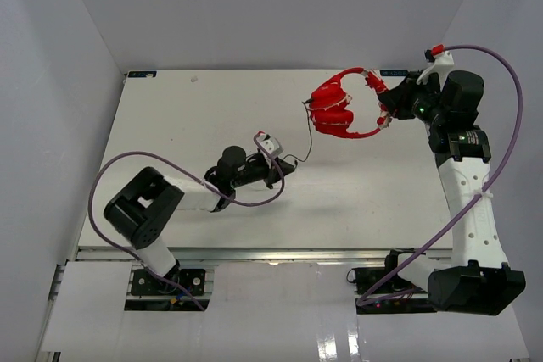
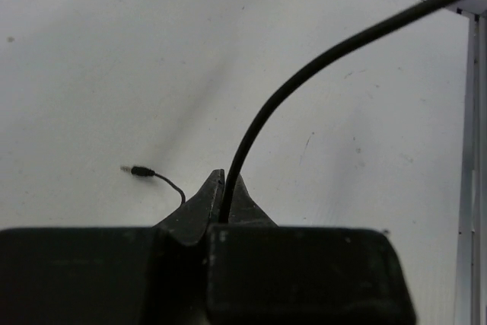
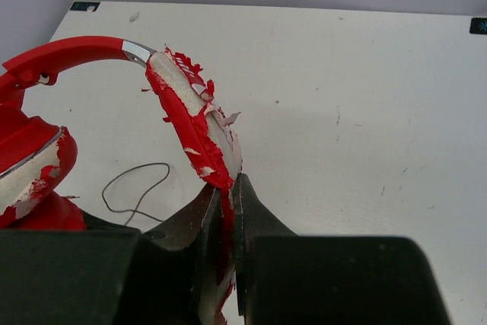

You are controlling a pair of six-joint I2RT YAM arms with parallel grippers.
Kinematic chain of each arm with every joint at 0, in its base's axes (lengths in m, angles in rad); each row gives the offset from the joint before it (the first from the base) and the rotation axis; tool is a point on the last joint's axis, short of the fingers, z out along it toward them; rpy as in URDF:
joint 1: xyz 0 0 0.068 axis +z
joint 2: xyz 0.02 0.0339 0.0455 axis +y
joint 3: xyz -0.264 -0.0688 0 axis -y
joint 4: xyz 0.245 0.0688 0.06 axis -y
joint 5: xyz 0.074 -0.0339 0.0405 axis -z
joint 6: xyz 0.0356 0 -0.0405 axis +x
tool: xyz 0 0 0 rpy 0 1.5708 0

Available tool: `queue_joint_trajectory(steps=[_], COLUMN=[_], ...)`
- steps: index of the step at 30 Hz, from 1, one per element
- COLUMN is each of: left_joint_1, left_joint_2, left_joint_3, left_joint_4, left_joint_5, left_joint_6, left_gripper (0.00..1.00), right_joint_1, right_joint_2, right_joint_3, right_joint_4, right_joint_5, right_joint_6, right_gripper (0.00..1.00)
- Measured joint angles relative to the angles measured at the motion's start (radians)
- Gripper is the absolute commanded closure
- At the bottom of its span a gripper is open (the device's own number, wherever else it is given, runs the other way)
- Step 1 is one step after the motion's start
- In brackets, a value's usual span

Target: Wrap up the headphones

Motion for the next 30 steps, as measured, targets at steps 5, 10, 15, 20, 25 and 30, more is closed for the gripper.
queue_joint_trajectory(steps=[5, 10, 15, 20, 25, 30], left_joint_1=[0.047, 0.165, 0.249, 0.247, 0.246, 0.247], left_joint_2=[-0.182, -0.191, -0.013, 0.255, 0.372, 0.301], left_joint_3=[0.033, 0.113, 0.309, 0.596, 0.837, 0.971], left_joint_4=[-0.162, -0.358, -0.657, -0.922, -1.149, -1.234], left_joint_5=[0.107, 0.256, 0.371, 0.436, 0.438, 0.437], left_joint_6=[0.042, 0.07, 0.109, 0.12, 0.063, -0.024], left_gripper=[1.0, 1.0, 1.0, 1.0, 1.0, 1.0], right_joint_1=[0.011, 0.123, 0.263, 0.338, 0.457, 0.477], right_joint_2=[-0.037, -0.056, -0.086, -0.077, -0.083, -0.072], right_joint_3=[-0.049, -0.057, -0.058, -0.054, -0.166, -0.357], right_joint_4=[-0.004, -0.075, -0.157, -0.192, -0.131, -0.013], right_joint_5=[-0.148, -0.231, -0.257, -0.218, 0.03, 0.395], right_joint_6=[-0.149, -0.4, -0.615, -0.759, -0.822, -0.739], right_gripper=[0.92, 0.92, 0.92, 0.92, 0.92, 0.92])
